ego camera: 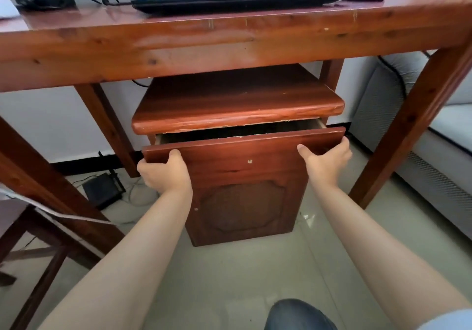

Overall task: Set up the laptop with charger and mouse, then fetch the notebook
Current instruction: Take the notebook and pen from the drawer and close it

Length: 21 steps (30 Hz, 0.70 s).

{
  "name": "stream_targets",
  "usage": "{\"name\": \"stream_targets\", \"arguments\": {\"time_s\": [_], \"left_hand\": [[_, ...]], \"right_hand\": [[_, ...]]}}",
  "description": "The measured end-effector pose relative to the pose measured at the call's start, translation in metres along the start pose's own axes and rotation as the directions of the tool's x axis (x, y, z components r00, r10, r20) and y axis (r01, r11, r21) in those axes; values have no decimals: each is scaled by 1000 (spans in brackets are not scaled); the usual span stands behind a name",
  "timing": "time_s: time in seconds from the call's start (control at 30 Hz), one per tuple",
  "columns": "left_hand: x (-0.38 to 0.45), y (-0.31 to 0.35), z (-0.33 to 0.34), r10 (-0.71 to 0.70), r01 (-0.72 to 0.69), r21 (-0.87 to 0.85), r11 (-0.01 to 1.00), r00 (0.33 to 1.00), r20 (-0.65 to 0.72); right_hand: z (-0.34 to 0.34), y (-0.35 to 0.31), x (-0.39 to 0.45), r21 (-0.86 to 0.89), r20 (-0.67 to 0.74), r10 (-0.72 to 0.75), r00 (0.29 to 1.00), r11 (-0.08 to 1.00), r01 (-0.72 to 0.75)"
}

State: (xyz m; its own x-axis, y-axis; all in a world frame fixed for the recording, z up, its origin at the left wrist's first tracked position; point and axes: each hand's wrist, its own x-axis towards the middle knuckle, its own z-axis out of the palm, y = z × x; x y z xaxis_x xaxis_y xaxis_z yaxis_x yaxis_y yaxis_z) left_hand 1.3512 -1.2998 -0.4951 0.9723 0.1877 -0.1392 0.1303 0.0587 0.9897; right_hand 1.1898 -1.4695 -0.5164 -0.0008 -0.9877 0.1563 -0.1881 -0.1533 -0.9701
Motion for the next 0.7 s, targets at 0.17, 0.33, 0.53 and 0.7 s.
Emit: {"name": "stream_targets", "arguments": {"time_s": [0.17,0.33,0.53,0.7], "left_hand": [[-9,-16,-25,104,-123,151,981,987,125],[-18,-20,-32,379,-488,487,725,872,310],[-11,-2,-31,523,-838,487,246,537,662],[-12,1,-34,447,-865,441,240,502,741]], "right_hand": [[-21,12,-18,-58,43,-90,995,994,92],[-26,7,-27,-540,159,-475,865,692,479],[-10,-21,-26,-488,571,-593,567,310,816],[-1,-26,-33,-391,740,-470,481,281,876]]}}
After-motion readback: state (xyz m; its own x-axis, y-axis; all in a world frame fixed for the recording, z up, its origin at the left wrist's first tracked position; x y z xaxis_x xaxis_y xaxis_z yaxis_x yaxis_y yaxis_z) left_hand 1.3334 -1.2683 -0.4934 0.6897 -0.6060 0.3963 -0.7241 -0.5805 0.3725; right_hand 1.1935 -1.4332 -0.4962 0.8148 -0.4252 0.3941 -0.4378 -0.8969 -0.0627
